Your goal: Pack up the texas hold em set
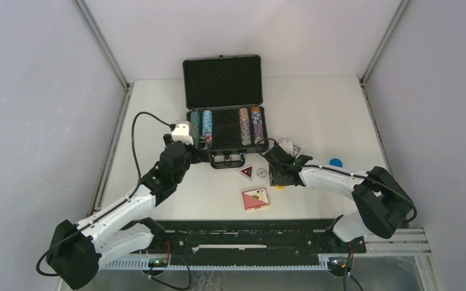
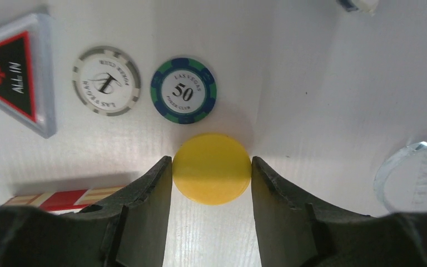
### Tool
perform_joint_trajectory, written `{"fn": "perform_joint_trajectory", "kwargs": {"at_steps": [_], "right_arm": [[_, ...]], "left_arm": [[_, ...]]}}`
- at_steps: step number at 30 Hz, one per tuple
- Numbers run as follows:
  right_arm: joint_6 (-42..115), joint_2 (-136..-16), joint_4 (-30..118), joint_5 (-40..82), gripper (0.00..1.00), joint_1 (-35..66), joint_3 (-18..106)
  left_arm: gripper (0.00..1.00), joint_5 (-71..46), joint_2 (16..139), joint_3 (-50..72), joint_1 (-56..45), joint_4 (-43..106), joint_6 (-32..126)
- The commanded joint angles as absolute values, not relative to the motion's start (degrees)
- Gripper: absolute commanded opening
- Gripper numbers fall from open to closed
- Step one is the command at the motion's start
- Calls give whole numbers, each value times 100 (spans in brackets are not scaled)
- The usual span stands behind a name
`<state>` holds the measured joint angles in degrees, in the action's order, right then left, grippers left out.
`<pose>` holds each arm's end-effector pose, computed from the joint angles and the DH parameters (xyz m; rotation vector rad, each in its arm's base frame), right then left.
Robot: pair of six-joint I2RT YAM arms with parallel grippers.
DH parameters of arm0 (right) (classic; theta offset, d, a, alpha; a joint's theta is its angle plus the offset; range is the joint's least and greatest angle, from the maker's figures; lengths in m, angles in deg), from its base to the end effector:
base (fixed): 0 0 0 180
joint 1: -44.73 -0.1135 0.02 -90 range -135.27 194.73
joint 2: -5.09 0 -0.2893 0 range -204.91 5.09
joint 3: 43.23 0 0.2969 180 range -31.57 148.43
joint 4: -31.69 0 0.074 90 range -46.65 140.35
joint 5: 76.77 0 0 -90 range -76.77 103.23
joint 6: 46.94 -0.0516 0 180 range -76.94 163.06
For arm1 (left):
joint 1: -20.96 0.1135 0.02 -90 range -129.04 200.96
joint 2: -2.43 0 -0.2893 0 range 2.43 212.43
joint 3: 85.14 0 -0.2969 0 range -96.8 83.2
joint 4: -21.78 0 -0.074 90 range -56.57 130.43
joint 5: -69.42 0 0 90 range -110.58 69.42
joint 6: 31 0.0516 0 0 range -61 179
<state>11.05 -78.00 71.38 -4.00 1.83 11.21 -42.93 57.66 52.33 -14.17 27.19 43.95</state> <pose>0.2238 0.1871 0.1438 -0.1758 2.6573 -0.0105 0.2242 -0.1338 0.2480 0.0616 1.8682 -0.2379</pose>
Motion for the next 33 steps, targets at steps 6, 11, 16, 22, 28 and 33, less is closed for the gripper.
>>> {"fn": "perform_joint_trajectory", "kwargs": {"at_steps": [6,11,16,22,28,33], "right_arm": [[1401,-7643,7366,-422,43,175,2001],[1674,-8002,7454,-303,43,233,2635],[1912,-8608,7436,-125,43,254,3452],[2175,-9332,7499,51,43,247,4658],[2396,-10015,7637,152,44,243,5597],[2512,-10590,7744,280,44,245,6247]], "left_arm": [[100,-4274,5526,5007,-1464,2647,4364],[100,-4303,5363,5018,-1465,2725,4416],[100,-4590,5333,5053,-1463,2767,4362],[100,-4702,5355,5067,-1450,2770,4383],[100,-4642,5330,5042,-1446,2825,4437],[100,-4595,5266,5022,-1448,2884,4424]]}}
